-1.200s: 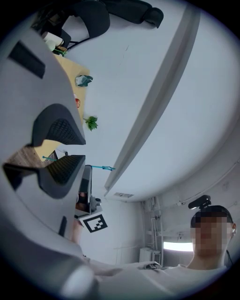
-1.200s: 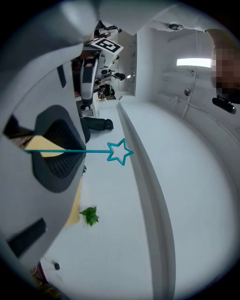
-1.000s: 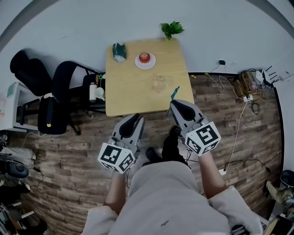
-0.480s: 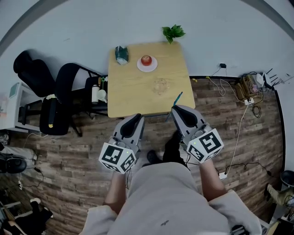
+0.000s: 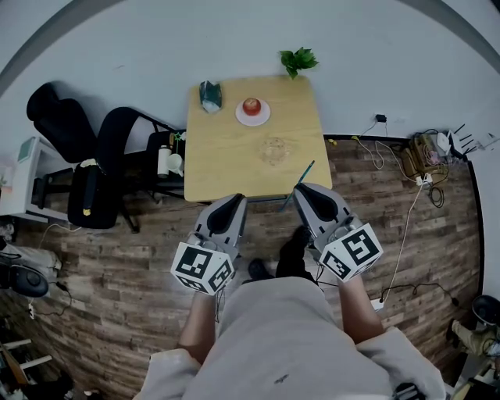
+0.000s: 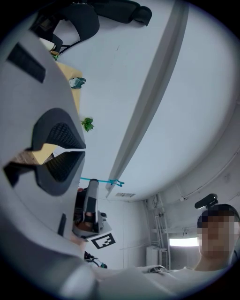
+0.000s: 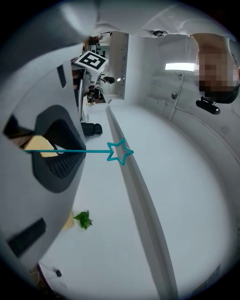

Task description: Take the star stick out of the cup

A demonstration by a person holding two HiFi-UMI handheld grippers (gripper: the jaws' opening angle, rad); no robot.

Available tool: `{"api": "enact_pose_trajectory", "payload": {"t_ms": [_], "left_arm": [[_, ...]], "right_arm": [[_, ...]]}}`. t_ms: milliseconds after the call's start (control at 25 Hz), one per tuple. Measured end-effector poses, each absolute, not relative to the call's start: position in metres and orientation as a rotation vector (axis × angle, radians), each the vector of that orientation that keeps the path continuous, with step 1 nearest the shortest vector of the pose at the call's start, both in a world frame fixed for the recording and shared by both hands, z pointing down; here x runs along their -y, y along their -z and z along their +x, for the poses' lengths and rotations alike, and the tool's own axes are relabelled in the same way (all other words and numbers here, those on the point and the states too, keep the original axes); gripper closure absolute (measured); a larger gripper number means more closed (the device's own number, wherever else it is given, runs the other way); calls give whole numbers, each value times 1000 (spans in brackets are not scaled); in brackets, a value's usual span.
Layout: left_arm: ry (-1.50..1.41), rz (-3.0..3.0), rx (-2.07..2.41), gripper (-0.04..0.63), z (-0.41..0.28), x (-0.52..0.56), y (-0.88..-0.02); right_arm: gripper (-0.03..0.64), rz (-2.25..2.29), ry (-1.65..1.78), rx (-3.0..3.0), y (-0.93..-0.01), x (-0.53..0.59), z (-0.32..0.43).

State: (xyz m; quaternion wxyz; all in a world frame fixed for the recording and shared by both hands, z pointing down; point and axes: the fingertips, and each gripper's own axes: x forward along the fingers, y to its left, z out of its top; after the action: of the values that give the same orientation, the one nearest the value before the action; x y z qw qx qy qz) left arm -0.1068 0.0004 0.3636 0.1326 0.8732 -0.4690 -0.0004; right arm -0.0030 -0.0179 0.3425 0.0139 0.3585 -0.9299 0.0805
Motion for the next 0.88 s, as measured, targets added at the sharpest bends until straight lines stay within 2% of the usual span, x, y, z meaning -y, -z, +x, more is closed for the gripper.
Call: {"api": "enact_pose_trajectory", "payload": {"t_ms": [880], "left_arm": [[-6, 2537, 1332, 580, -101, 0, -369]], "right_arm": [[601, 1139, -311, 2881, -351, 20, 7]]}}
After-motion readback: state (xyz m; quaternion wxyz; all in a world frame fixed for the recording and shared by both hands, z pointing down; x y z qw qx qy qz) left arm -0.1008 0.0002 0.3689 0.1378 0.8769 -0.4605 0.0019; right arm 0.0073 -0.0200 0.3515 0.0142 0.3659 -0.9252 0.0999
